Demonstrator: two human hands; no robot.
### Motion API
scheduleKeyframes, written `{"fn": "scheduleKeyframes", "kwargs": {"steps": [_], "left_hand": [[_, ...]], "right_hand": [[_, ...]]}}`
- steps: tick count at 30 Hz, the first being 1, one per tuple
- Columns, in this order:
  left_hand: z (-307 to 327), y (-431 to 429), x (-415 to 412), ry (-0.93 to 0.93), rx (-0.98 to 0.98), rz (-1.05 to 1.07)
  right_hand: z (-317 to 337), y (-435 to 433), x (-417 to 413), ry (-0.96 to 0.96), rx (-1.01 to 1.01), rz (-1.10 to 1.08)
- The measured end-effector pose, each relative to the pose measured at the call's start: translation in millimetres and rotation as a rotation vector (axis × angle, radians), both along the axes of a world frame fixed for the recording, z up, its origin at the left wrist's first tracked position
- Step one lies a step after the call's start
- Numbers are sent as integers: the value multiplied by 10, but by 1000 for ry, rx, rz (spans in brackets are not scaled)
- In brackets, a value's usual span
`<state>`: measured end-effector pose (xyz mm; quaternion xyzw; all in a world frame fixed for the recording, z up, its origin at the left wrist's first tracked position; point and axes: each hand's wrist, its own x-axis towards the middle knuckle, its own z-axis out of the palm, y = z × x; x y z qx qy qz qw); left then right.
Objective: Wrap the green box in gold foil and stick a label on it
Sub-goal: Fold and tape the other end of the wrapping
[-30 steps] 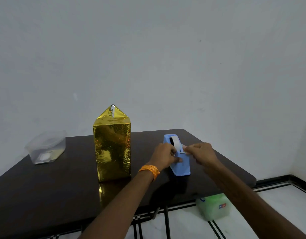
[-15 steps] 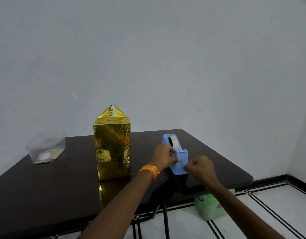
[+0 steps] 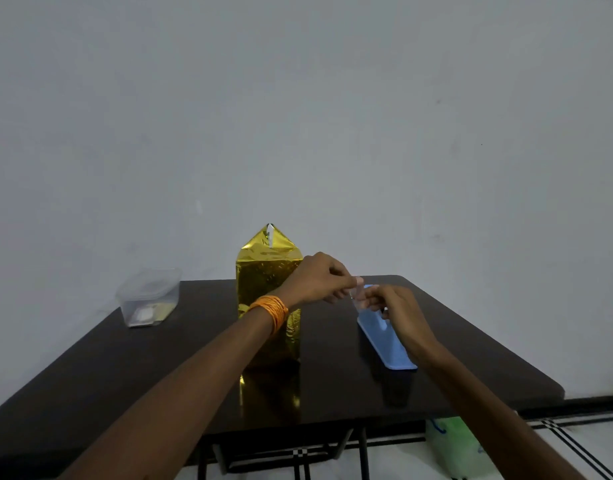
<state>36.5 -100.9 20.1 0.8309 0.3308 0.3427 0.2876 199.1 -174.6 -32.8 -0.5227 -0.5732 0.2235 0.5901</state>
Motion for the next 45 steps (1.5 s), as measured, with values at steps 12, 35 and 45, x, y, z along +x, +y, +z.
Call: {"fn": "scheduleKeyframes", "kwargs": {"steps": [12,35,45], "left_hand": [[330,-161,-547,108,607,280],[623,461,-1372,-249,-78,412],[444,648,-1357,-226,-91,425]], "right_hand": [[467,229,-481,355,-270,356],[533,1142,-866,80,-213,308],[493,1162,-790,81,-199,351]]}}
